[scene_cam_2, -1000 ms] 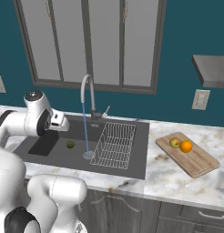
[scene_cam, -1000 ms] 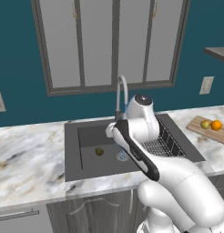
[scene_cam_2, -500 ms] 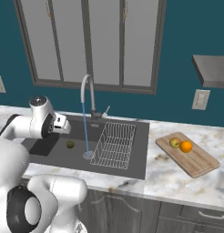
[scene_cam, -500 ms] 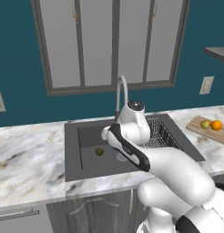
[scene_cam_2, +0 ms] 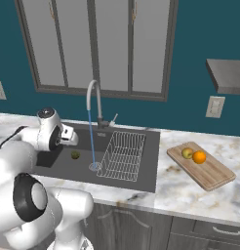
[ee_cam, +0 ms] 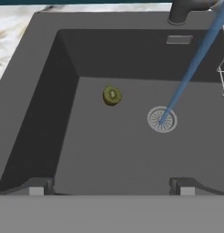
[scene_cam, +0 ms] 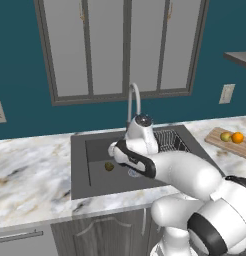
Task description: Pick the apple, orange, kiwi from the sink and place them on the cutting board to airdry. Then turn off the sink faucet.
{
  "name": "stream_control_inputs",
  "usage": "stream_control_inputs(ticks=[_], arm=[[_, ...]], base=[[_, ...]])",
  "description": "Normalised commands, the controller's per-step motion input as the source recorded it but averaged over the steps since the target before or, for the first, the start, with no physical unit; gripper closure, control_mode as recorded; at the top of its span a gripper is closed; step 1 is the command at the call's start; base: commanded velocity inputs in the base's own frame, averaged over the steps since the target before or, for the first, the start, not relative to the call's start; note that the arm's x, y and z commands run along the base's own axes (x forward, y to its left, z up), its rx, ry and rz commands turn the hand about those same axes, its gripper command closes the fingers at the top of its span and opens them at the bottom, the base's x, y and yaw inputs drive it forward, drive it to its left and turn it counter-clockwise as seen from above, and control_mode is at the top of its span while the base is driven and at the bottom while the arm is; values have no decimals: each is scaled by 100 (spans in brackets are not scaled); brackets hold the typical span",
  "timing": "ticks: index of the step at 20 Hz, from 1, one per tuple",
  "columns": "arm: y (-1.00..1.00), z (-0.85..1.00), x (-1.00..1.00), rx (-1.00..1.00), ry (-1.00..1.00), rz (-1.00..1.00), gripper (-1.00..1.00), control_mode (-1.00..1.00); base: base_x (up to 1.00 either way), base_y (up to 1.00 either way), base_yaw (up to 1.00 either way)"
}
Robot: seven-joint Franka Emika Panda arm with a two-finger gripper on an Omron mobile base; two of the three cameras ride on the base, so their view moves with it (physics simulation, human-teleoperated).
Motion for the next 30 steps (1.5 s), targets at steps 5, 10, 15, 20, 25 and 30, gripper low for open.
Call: stream_control_inputs(ticks=[5, 10, 15, 20, 25, 30], arm=[[4, -22, 25, 0, 0, 1, -100, -100], [2, -23, 20, 0, 0, 0, -100, -100], [3, -23, 13, 0, 0, 0, -100, -100], [5, -25, 17, 0, 0, 0, -100, -100], [7, -29, 21, 0, 0, 0, -100, -100], [6, -24, 20, 0, 0, 0, -100, -100]], base=[[0, 0, 0], [0, 0, 0], [0, 0, 0], [0, 0, 0], [0, 0, 0], [0, 0, 0]])
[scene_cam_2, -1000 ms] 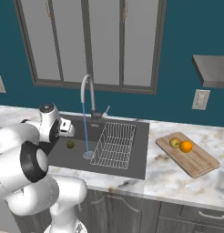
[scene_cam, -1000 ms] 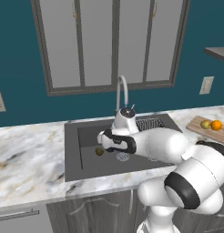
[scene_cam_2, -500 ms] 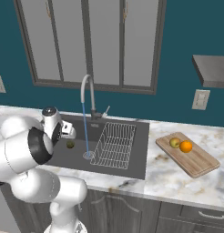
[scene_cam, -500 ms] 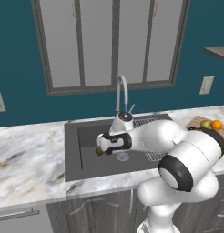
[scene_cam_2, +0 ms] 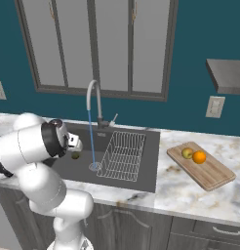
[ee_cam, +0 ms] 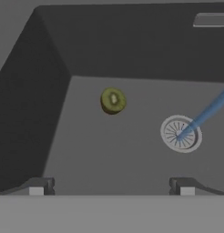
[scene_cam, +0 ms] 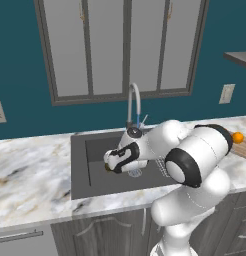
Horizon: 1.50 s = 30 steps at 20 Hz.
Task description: Pick the apple, orange, kiwi from the sink and place them on the cutting board to airdry. Then turn off the sink faucet.
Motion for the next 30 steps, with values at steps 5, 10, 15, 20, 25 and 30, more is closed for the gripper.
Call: stream_control_inputs(ticks=[5, 10, 15, 20, 25, 30], arm=[[6, -17, 16, 0, 0, 0, -100, -100], [10, -21, 24, 0, 1, 0, -100, -100], [8, -20, 28, 0, 0, 0, -100, -100], [13, -18, 28, 0, 1, 0, -100, -100], [14, -21, 21, 0, 0, 0, -100, -100], [14, -25, 25, 0, 1, 0, -100, -100]], base=[[0, 0, 0], [0, 0, 0], [0, 0, 0], [0, 0, 0], [0, 0, 0], [0, 0, 0]])
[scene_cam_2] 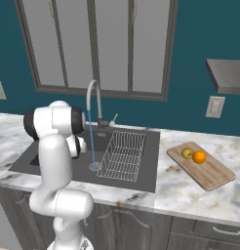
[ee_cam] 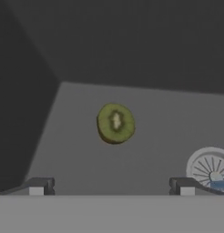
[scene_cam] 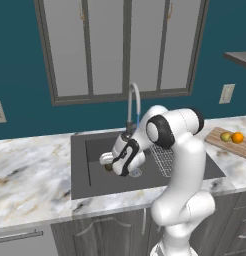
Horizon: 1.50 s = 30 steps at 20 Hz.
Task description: Pick the apple, orange, kiwi from the sink and place them on the cutting board to airdry. Then turn off the sink faucet.
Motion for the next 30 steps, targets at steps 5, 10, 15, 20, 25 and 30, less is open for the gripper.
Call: stream_control_inputs(ticks=[5, 10, 15, 20, 25, 30], arm=[[13, -27, 23, -2, 1, 0, -100, -100], [11, -31, 21, -2, 1, 0, -100, -100], [5, -27, 18, -1, 1, 0, -100, -100], [1, -25, 14, 0, 0, 0, -100, -100], [0, -22, 22, 0, 0, 0, -100, -100], [0, -17, 37, 0, 0, 0, -100, -100]], base=[[0, 0, 0], [0, 0, 0], [0, 0, 0], [0, 0, 0], [0, 0, 0], [0, 0, 0]])
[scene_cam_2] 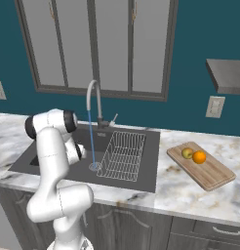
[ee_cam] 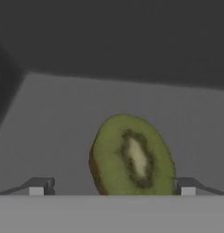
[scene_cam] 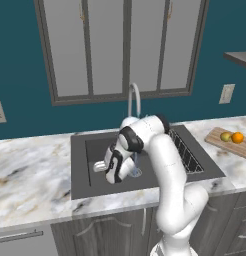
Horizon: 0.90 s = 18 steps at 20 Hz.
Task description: Pick the apple, orange, kiwi from the sink and place them on the cutting board to airdry. Then turn off the sink faucet.
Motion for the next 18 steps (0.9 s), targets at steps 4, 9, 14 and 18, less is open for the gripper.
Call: stream_control_inputs(ticks=[4, 9, 14, 18], arm=[[0, -17, 40, 0, 0, 0, 100, -100], [0, -8, 29, 0, 0, 0, 100, -100], [0, 8, 5, 0, 0, 0, 100, -100], [0, 45, -2, 0, 2, 0, 100, -100]], base=[[0, 0, 0], [0, 0, 0], [0, 0, 0], [0, 0, 0]])
